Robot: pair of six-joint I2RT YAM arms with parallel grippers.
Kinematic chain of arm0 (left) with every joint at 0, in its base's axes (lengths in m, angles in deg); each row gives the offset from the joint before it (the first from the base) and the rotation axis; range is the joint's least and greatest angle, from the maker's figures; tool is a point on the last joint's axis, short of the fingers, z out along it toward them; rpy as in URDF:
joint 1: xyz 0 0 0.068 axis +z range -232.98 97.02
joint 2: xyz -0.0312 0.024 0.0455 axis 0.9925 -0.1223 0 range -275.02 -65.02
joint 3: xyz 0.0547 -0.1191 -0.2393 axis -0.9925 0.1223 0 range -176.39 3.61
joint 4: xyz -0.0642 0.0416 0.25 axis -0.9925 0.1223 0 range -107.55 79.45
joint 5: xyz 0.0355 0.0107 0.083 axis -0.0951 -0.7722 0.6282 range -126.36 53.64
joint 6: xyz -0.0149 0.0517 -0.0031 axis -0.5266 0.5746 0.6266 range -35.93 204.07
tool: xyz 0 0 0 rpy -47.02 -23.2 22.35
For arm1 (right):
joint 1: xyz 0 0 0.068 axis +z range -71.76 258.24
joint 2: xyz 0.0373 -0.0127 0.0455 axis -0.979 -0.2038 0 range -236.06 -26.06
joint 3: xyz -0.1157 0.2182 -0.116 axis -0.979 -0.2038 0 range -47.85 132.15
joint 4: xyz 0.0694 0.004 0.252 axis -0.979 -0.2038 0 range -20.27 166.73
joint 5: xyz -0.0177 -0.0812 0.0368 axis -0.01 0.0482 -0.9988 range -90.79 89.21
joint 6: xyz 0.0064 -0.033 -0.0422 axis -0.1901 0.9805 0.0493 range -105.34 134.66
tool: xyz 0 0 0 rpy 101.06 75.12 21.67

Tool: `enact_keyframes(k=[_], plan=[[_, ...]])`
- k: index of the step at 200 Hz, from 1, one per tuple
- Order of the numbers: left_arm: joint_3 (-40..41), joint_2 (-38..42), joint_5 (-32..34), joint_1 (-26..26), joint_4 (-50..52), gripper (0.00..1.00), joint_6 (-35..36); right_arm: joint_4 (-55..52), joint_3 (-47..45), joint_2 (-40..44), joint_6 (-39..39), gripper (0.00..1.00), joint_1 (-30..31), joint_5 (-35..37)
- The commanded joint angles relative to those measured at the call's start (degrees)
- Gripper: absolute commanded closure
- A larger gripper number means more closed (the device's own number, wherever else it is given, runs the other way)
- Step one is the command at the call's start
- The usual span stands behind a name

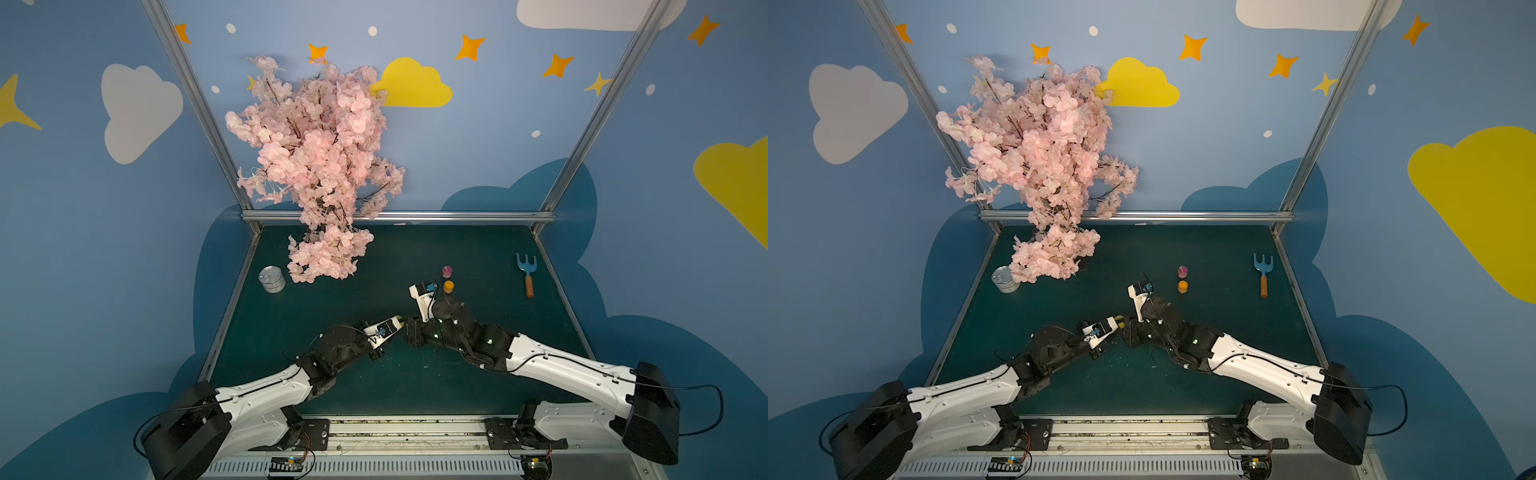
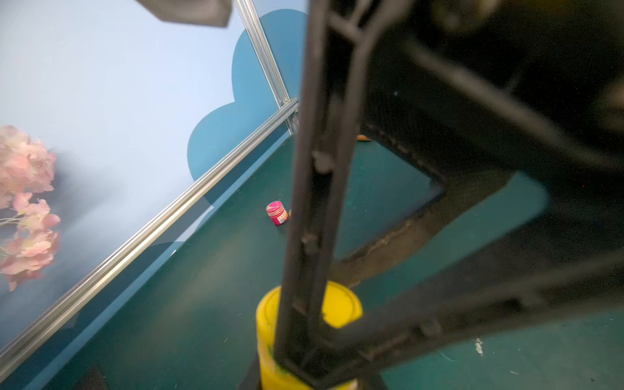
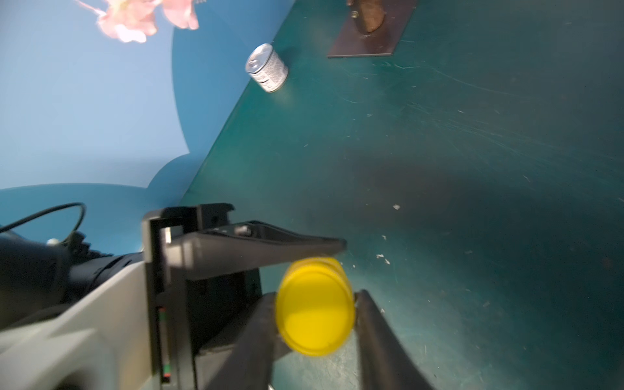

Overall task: Close the paint jar lid
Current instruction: Screw the lid onto the paint jar.

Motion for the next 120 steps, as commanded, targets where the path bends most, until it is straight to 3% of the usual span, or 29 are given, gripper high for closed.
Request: enact_keyframes(k=[1, 21, 65, 92, 120], plan=[[-0.73, 0.66, 1.37, 0.19, -2.46, 0.69, 1.10, -4.97, -2.22, 3.21, -0.60, 0.29, -0.64, 6.07], [-1.28, -0.83, 0.59, 0.55, -2.08, 0.69, 0.79, -5.16, -5.07, 7.20, 0.28, 0.17, -0.64, 7.89], [-1.17, -2.26, -4.09, 1.96, -3.65, 0.69, -2.14, -1.01, -14.81, 18.30, 7.65, 0.16, -0.90, 10.24], [-2.10, -2.32, -15.13, 2.82, -2.22, 0.68, -3.50, 4.84, -19.31, 23.60, 21.50, 0.16, -2.01, 5.09], [-5.07, -2.76, -25.50, 2.52, 3.02, 0.70, -3.99, 7.28, -20.34, 26.45, 31.07, 0.16, -3.78, 0.11]])
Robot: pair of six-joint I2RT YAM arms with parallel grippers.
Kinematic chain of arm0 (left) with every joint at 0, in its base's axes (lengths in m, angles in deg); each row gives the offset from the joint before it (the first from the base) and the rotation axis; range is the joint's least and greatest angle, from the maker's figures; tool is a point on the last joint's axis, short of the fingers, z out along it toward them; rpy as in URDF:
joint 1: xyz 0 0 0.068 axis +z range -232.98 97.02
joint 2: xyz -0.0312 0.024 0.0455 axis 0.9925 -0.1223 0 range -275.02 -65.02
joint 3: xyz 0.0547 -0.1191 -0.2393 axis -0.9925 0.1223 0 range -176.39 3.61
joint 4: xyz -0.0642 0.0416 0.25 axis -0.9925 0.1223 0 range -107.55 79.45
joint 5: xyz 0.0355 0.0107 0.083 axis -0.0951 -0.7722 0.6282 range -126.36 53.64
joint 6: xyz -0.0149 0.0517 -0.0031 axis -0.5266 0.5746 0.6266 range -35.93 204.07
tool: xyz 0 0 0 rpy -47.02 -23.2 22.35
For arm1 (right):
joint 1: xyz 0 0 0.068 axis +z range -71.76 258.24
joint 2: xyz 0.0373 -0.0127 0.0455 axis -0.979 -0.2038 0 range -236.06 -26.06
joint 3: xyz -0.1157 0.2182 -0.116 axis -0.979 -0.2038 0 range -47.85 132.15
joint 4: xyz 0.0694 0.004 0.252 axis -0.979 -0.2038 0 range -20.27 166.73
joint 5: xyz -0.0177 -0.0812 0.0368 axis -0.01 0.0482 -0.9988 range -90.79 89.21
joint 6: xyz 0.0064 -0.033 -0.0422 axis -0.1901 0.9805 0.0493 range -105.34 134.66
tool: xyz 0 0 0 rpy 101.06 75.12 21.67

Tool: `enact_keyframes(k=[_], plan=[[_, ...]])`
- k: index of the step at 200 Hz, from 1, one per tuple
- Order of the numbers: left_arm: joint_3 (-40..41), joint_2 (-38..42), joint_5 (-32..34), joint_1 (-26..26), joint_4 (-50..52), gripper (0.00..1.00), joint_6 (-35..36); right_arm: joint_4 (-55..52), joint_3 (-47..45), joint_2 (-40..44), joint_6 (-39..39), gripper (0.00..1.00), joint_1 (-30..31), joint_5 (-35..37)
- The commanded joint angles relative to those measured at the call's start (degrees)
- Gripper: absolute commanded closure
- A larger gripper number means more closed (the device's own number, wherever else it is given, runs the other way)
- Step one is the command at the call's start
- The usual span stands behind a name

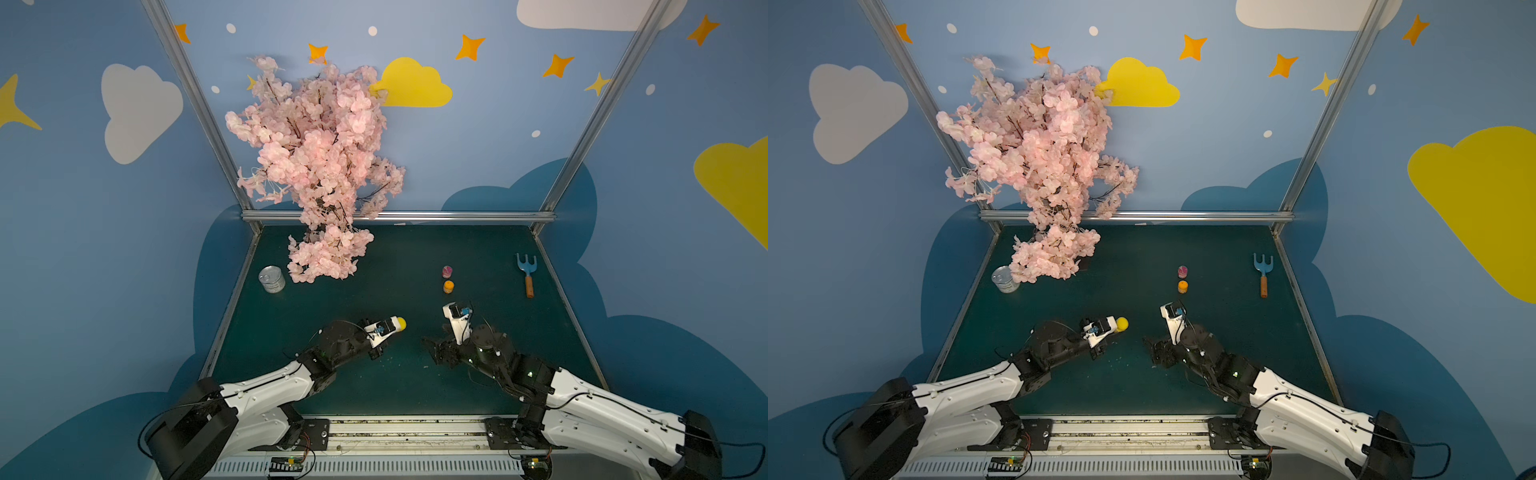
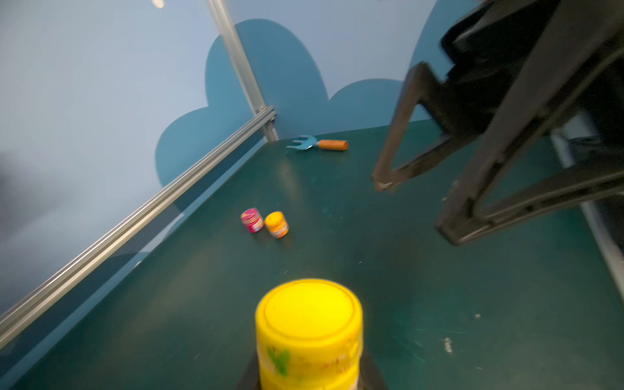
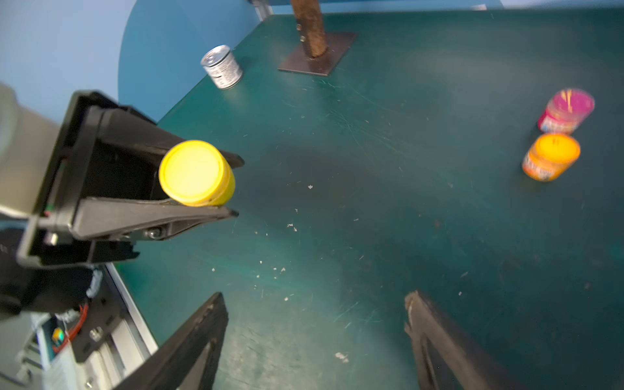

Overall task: Close the paint jar lid
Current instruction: Screw the lid onto the paint jar.

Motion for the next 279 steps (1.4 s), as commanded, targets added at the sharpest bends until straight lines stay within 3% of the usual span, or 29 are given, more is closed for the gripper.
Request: enact_keyframes(k=[1, 46, 66, 91, 235, 279], plan=[[-3.14, -0.40, -11.73, -0.13, 2.49, 0.70, -1.48, 5.98, -0.57, 2.74, 12.87, 0.16, -1.48, -5.37], [-2.81, -0.36, -16.39, -0.22, 2.14, 0.69, -1.09, 9.23, -0.81, 5.92, 23.68, 0.16, -5.80, -23.10], [-2.89, -0.75, -18.04, -0.28, 2.08, 0.69, -1.14, 7.23, 1.11, 4.63, 26.97, 0.22, -6.57, -31.65], [-2.89, -0.73, -19.88, -0.21, 1.88, 0.69, -1.35, 4.69, 3.64, 1.41, 29.31, 0.30, -7.61, -36.74], [-2.98, -0.85, -19.38, -0.27, 1.96, 0.69, -1.58, 3.75, 8.16, -7.43, 31.14, 0.48, -8.43, -39.49], [-3.07, -0.90, -19.26, -0.32, 2.14, 0.69, -1.49, 3.44, 8.66, -8.22, 30.87, 0.49, -8.43, -39.36]])
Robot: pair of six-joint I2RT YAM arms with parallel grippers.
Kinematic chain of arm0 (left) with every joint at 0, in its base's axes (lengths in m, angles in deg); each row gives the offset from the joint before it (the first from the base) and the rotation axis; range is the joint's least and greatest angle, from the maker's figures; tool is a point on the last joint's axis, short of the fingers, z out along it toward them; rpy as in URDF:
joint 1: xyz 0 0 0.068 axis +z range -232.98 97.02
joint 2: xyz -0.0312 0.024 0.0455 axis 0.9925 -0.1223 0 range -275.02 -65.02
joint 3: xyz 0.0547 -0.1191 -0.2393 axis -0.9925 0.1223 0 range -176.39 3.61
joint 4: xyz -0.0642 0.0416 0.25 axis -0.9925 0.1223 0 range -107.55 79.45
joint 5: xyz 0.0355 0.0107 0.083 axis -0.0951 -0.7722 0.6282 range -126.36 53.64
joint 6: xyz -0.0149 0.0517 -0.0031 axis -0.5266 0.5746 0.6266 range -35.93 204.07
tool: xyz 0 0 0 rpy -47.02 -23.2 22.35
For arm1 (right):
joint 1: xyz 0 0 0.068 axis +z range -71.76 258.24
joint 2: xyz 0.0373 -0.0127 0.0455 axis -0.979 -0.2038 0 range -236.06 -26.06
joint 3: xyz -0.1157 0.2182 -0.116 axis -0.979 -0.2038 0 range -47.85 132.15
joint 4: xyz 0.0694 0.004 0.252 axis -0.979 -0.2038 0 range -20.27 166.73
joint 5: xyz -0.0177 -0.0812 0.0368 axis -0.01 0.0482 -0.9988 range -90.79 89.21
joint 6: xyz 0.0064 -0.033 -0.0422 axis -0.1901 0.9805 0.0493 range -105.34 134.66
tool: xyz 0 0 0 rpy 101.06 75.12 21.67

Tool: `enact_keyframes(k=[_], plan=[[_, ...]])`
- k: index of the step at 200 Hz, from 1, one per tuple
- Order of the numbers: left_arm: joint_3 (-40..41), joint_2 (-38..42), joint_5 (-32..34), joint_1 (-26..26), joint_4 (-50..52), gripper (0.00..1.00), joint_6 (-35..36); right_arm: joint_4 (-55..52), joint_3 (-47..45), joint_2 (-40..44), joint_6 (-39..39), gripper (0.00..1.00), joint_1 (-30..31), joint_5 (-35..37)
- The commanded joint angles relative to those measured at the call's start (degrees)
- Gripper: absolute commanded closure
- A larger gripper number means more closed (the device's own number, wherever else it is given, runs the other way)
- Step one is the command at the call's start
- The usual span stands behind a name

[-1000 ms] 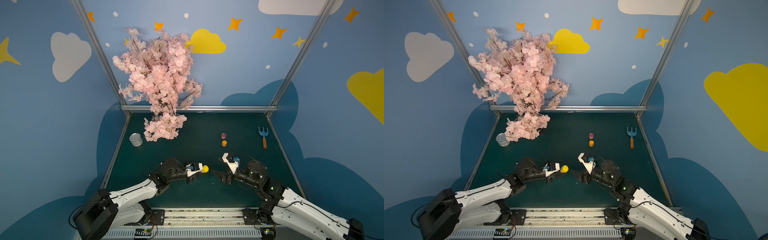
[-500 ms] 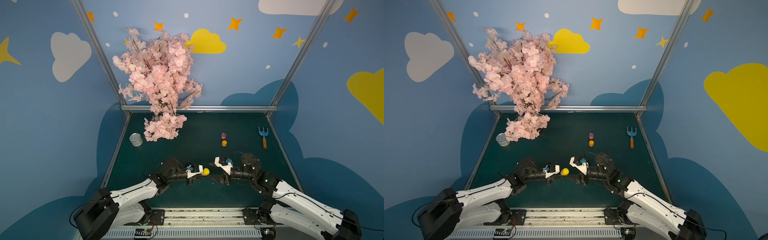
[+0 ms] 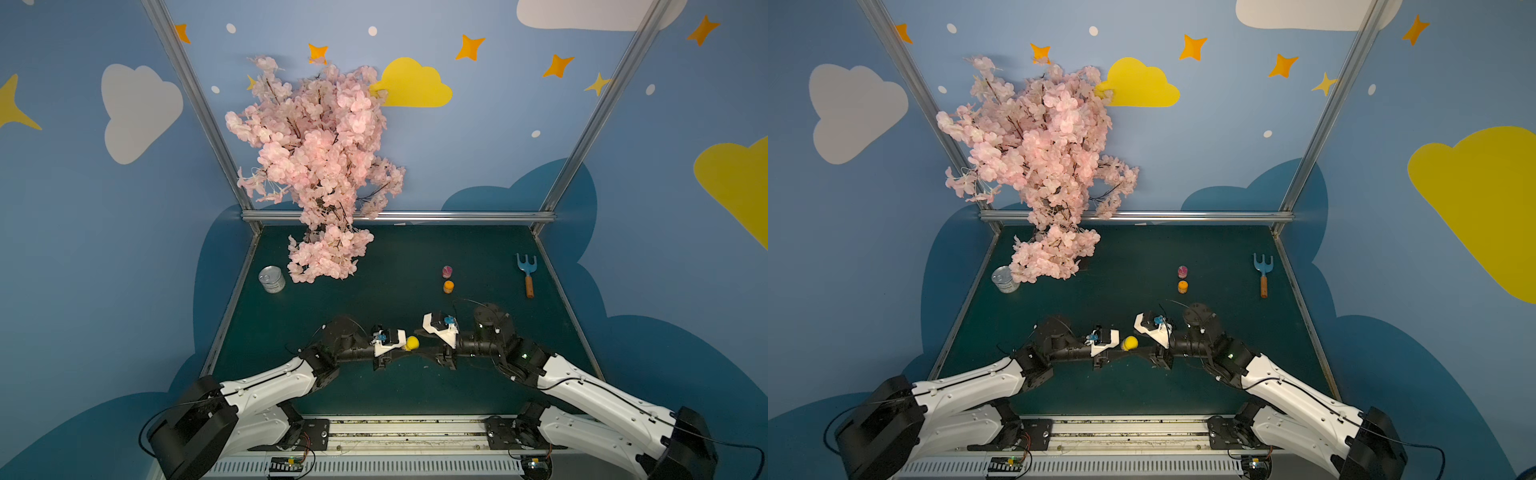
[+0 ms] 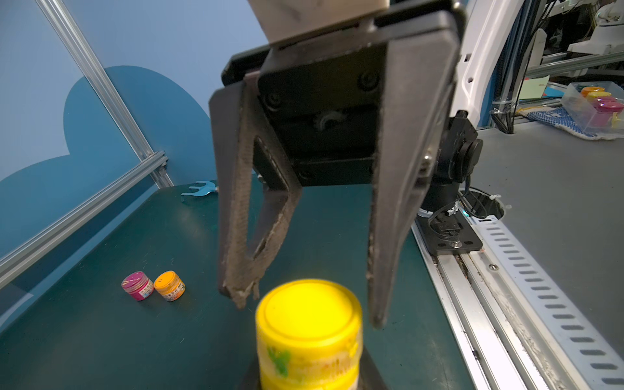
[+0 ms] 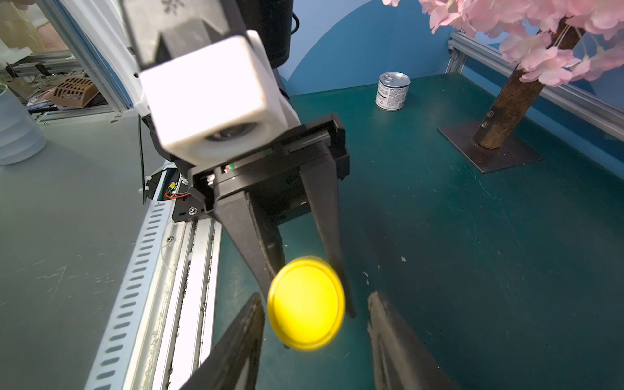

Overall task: Close the paint jar lid
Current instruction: Screw the lid onto the paint jar.

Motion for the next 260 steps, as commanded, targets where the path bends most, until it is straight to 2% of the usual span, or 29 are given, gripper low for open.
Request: enact_keyframes(k=[1, 33, 134, 170, 187, 239, 260], plan=[[-1.12, -0.12, -0.30, -0.19, 0.42, 0.69, -0.15, -0.98, 2.48, -0.38, -0.27, 0.50, -0.21, -0.58], [-1.12, -0.20, -0.17, -0.18, 0.42, 0.69, -0.04, -1.81, 3.12, -0.73, -0.42, 0.54, -0.21, -0.14], [-1.12, -0.01, 0.08, -0.13, 0.50, 0.69, -0.07, -1.15, 3.43, -3.02, -1.09, 0.57, -0.07, -0.67], [-1.16, 0.06, 0.58, -0.24, 0.45, 0.69, -0.09, -1.02, 3.46, -3.85, -1.78, 0.72, -0.04, 0.65], [-1.12, 0.08, 1.66, -0.24, 0.43, 0.69, -0.04, -1.15, 3.44, -4.40, -2.32, 0.75, -0.04, 0.76], [-0.84, 1.22, 10.17, -0.84, 0.68, 0.70, 0.91, -2.00, 7.83, -8.03, -8.54, 0.89, 0.05, 0.74], [-0.36, 1.98, 13.30, -1.05, 0.68, 0.70, 1.63, -2.91, 9.53, -9.95, -12.84, 0.94, 1.19, 3.85]])
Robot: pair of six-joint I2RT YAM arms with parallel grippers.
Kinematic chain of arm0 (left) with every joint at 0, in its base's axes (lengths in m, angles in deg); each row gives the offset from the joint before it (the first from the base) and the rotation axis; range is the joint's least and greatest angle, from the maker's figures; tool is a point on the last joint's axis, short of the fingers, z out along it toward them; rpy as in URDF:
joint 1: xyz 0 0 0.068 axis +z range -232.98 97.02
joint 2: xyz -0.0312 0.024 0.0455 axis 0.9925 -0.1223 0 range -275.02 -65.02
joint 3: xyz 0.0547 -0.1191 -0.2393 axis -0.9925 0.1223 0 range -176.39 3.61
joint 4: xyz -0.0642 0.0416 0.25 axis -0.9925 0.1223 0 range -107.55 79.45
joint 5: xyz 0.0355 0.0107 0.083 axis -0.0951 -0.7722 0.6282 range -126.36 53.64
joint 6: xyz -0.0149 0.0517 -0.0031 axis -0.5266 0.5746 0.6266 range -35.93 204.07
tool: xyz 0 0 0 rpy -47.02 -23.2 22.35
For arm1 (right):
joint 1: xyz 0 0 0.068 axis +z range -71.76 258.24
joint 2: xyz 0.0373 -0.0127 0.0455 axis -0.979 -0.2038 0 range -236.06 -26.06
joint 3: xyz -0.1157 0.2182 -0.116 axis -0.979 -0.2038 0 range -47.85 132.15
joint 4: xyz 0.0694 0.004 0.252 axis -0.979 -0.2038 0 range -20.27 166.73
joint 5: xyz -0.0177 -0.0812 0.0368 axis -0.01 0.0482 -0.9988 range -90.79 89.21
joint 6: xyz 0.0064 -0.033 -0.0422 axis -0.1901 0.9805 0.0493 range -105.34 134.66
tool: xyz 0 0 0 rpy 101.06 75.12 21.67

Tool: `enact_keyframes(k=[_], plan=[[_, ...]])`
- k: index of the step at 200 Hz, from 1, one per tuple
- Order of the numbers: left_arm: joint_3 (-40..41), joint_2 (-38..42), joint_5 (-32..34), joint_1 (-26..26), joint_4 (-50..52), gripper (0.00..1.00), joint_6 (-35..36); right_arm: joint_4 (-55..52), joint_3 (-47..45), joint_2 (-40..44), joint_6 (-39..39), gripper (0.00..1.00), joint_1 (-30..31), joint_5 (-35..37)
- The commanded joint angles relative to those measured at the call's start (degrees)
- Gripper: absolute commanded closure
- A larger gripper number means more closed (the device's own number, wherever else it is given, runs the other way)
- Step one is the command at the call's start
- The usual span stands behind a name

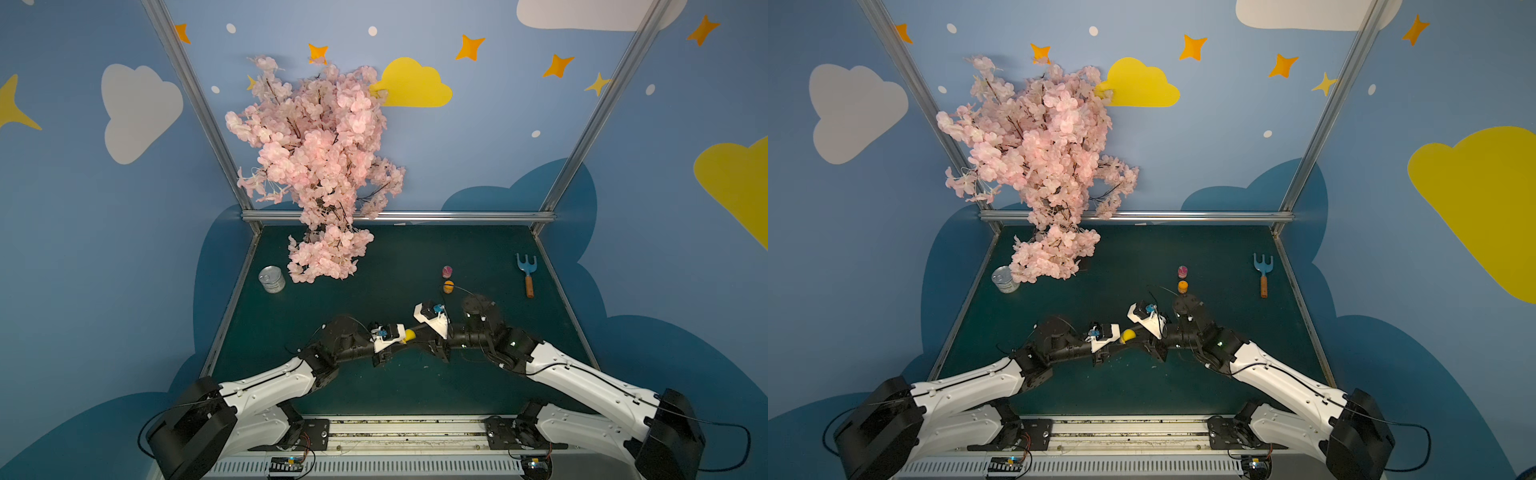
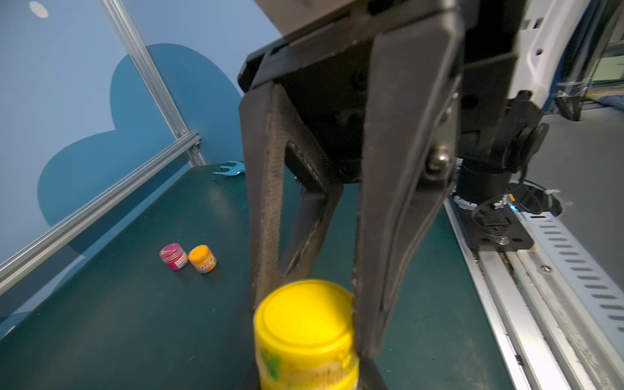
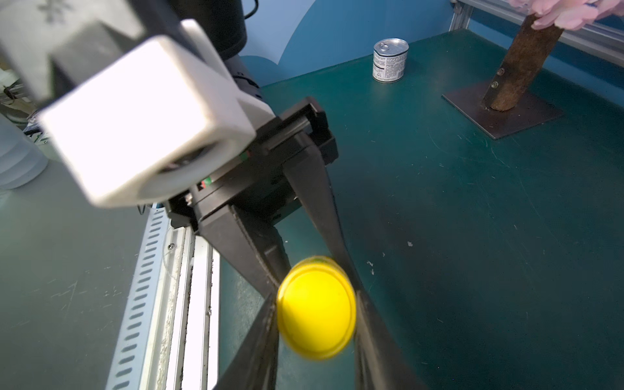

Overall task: Close the paint jar lid
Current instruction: Screw the lid onto the paint jar.

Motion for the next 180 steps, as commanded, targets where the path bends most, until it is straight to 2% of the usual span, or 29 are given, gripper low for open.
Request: enact_keyframes(k=[1, 42, 73, 88, 131, 167, 173, 180], plan=[[-0.34, 1.33, 4.56, -1.08, -0.74, 0.70, 1.63, 0.37, 3.39, -1.87, -6.66, 0.94, 1.32, 2.85], [0.53, 2.62, 12.01, -1.90, -1.68, 0.70, 3.15, -1.87, 6.09, -5.50, -16.71, 0.99, 4.17, 11.83], [1.35, 3.59, 18.31, -3.12, -2.71, 0.71, 4.90, -6.59, 8.94, -9.85, -31.98, 1.00, 4.53, 18.50], [1.97, 3.76, 21.39, -3.64, -3.58, 0.71, 5.75, -9.67, 10.45, -11.80, -38.25, 1.00, 4.66, 19.06], [3.08, 4.25, 27.12, -3.99, -5.40, 0.71, 7.19, 2.60, 3.37, -11.11, -49.36, 1.00, 6.85, 23.44], [2.89, 4.05, 27.74, -4.00, -4.91, 0.71, 8.11, 3.09, 1.07, -8.08, -52.76, 0.90, 7.24, 26.65], [2.90, 3.90, 27.95, -4.09, -4.64, 0.71, 8.51, 2.80, 1.06, -7.64, -53.14, 0.85, 7.25, 26.78], [2.84, 3.80, 28.33, -4.05, -4.52, 0.71, 8.69, 2.32, 1.15, -7.22, -53.26, 0.72, 7.25, 26.85]])
